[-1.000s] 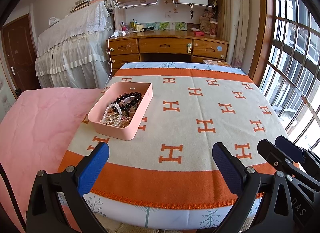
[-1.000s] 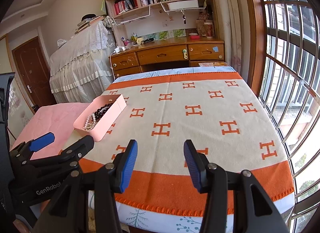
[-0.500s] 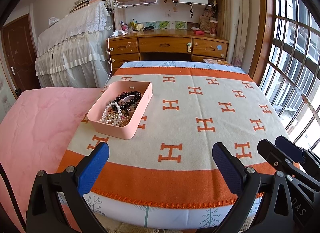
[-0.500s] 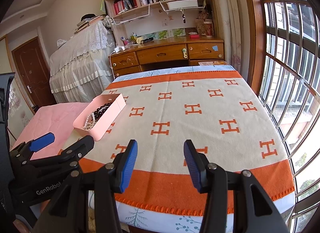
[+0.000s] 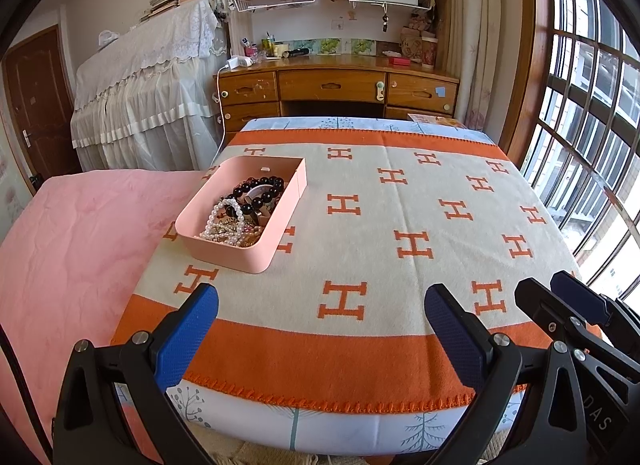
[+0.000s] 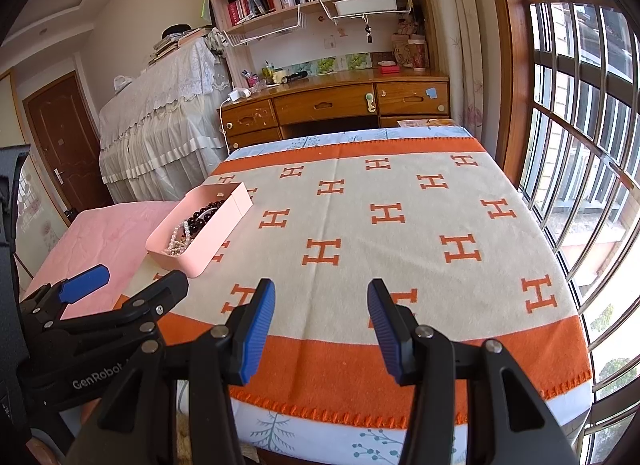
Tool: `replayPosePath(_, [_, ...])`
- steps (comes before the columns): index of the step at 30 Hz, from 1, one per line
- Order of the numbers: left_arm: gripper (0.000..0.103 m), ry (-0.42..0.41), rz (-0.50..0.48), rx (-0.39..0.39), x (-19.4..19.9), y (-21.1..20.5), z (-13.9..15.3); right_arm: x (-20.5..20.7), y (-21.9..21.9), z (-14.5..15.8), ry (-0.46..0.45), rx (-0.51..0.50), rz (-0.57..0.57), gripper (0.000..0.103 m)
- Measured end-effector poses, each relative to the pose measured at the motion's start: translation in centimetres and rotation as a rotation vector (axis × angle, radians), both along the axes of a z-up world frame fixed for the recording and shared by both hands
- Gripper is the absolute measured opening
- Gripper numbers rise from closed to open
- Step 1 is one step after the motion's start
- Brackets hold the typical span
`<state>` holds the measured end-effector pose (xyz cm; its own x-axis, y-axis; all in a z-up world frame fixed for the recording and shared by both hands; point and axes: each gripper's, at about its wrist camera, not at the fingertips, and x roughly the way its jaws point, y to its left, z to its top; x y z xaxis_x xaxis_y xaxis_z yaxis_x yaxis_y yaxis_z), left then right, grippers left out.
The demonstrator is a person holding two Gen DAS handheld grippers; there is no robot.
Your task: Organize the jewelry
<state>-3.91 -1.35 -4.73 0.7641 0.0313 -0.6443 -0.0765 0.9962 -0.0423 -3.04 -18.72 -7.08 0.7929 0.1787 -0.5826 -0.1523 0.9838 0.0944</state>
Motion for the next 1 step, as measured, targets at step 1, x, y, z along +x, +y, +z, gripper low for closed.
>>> replayPosePath(1, [0.102,0.004,-0.001,-0.001,0.02,0.07,-0.11,0.00,-0.02,-0.03,0.000,0.000,0.000,0.049])
